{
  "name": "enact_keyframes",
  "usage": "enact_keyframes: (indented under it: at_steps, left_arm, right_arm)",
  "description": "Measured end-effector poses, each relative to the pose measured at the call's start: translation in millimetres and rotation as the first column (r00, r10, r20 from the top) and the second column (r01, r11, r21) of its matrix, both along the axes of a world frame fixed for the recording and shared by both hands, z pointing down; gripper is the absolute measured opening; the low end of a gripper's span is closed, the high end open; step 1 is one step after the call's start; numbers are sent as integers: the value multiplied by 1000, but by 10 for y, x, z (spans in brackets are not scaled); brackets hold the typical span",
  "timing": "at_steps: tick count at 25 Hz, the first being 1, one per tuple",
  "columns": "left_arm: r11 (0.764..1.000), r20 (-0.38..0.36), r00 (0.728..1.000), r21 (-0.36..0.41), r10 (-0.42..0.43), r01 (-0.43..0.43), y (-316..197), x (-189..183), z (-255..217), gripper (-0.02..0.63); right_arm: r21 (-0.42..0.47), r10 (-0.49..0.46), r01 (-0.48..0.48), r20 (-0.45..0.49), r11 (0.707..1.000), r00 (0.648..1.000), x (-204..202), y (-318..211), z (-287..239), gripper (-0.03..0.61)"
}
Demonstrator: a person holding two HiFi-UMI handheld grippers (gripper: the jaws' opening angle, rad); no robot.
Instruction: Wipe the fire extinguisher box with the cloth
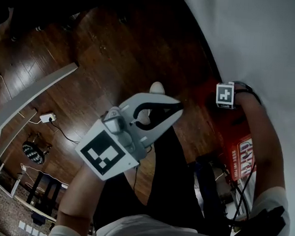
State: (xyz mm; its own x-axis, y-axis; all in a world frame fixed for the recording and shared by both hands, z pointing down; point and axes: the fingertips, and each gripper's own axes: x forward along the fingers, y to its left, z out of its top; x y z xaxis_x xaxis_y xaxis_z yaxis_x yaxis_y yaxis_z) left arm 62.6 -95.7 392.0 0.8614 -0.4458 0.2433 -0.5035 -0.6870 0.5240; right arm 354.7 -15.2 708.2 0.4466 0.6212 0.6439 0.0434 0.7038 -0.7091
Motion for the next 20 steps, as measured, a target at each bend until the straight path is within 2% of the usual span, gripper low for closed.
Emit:
enact_keyframes:
  at_steps: [7,10,14,16,20]
  left_arm:
    - [998,16,1000,-52,-27,28,-63,-70,336,0]
    - [998,30,1000,-66,-4,6,-53,-70,426,0]
    - [999,16,1000,-45,12,-11,-55,-79,509,0]
    - [999,12,1000,-45,-4,5,-66,-98,545,0]
    - [1000,-18,1000,-14,16,-17,-60,-65,388,0]
  right_arm:
    - [90,18,-9,-100,996,995,123,-42,850,84]
    - [172,34,-22,-66,985,997,103,-100,1180,86]
    - [280,90,-66,-74,958,993,82,-153,1339,86]
    - [323,111,-91,-46,942,993,1,-248,1338,86]
    - [400,239,-240,51,885,970,-323,-472,1099,86]
